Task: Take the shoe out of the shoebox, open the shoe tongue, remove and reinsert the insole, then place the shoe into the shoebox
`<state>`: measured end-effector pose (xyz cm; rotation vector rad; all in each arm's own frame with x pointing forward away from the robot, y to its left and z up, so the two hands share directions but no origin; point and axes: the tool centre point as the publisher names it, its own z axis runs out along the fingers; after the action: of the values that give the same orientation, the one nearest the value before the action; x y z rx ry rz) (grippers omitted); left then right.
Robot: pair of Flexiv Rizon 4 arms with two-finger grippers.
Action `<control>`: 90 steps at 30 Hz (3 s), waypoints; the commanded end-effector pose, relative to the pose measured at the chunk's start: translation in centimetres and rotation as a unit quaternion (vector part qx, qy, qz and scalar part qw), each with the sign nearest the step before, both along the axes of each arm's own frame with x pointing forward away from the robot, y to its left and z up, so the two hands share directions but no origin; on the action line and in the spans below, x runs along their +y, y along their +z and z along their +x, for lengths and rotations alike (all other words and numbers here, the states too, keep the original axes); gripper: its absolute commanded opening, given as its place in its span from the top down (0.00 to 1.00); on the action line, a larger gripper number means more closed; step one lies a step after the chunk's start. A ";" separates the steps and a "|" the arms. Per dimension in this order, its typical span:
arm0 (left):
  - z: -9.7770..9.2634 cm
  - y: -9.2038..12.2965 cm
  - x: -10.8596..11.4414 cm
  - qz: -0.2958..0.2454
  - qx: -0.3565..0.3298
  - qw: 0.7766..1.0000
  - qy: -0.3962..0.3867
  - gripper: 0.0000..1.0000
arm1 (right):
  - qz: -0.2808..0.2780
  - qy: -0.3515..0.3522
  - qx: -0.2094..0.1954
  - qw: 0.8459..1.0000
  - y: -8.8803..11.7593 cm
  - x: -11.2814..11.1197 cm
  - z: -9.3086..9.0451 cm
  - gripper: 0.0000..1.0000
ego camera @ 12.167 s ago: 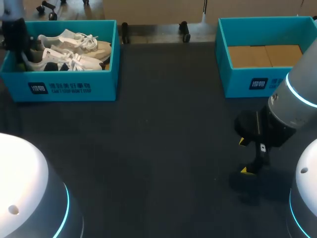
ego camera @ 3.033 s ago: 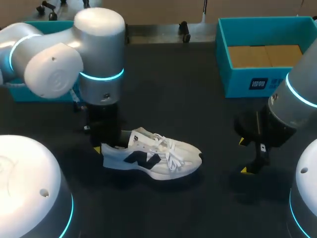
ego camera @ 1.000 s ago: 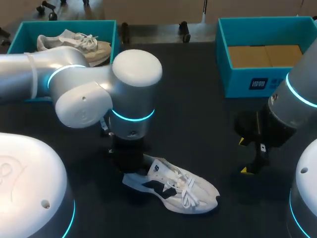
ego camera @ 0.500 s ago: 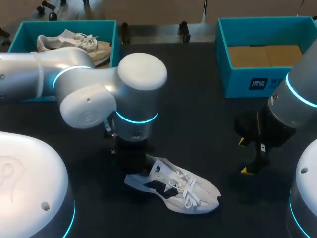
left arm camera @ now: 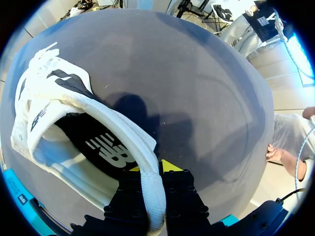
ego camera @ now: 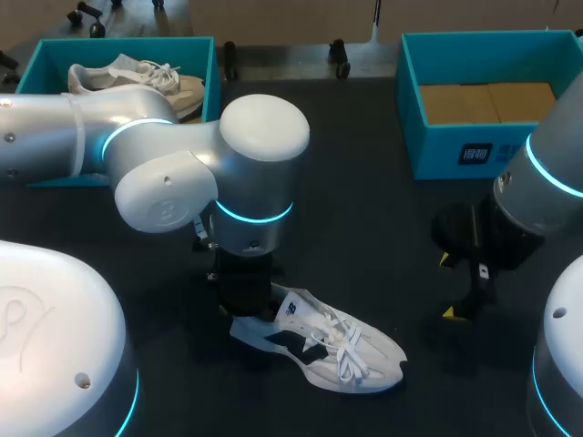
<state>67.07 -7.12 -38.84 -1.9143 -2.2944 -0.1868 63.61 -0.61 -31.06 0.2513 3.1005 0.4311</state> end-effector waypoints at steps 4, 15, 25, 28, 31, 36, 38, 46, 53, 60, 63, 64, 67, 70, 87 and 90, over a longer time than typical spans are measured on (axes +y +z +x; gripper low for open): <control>-0.1 0.1 0.2 -0.008 0.001 1.000 -0.001 0.56 | 0.000 0.000 -0.001 1.000 -0.1 0.0 -0.1 0.00; -0.5 2.3 0.1 -0.046 0.011 0.999 -0.005 0.00 | 0.000 0.000 -0.001 1.000 -0.1 0.0 -0.1 0.00; -0.8 6.3 0.8 -0.112 0.036 0.993 0.017 0.00 | 0.000 0.000 -0.001 1.000 -0.1 0.0 -0.1 0.00; -0.6 7.6 1.3 -0.142 0.057 0.988 0.038 0.00 | 0.000 0.000 -0.001 1.000 -0.1 0.0 -0.1 0.00; -0.5 8.6 1.9 -0.165 0.075 0.981 0.069 0.00 | 0.000 0.000 -0.001 1.000 -0.1 0.0 -0.1 0.00; -0.4 9.9 3.0 -0.195 0.106 0.967 0.125 0.00 | 0.000 0.000 -0.001 1.000 -0.1 0.0 -0.1 0.00; -0.8 10.4 3.6 -0.206 0.119 0.960 0.148 0.00 | 0.000 0.000 -0.001 1.000 -0.1 0.0 -0.1 0.00; -1.3 12.1 5.5 -0.255 0.133 0.940 0.183 0.00 | 0.000 0.000 -0.001 1.000 -0.1 0.0 -0.1 0.00; -1.2 12.2 5.9 -0.259 0.147 0.935 0.192 0.00 | 0.000 0.000 -0.001 1.000 -0.1 0.0 -0.1 0.00; -1.2 12.2 5.9 -0.259 0.147 0.935 0.192 0.00 | 0.000 0.000 -0.001 1.000 -0.1 0.0 -0.1 0.00; -1.2 11.9 6.4 -0.262 0.150 0.931 0.207 0.00 | 0.000 0.000 -0.001 1.000 -0.1 0.0 -0.1 0.00; -1.0 11.7 6.8 -0.271 0.165 0.921 0.226 0.00 | 0.000 0.000 -0.001 1.000 -0.1 0.0 -0.1 0.00; -0.3 11.1 8.4 -0.296 0.207 0.890 0.279 0.00 | 0.000 0.000 -0.001 1.000 -0.1 0.0 -0.1 0.00; 0.1 10.6 9.8 -0.310 0.221 0.872 0.308 0.00 | 0.000 0.000 -0.001 1.000 -0.1 0.0 -0.1 0.00; 1.4 6.9 14.3 -0.400 0.301 0.765 0.405 0.00 | 0.000 0.000 -0.001 1.000 -0.1 0.0 -0.1 0.00; 1.5 6.2 15.0 -0.428 0.318 0.735 0.419 0.00 | 0.000 0.000 -0.001 1.000 -0.1 0.0 -0.1 0.00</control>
<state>69.06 7.15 -31.67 -0.6706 -2.5583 1.4112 63.61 -0.60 -31.06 0.2511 3.1005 0.4312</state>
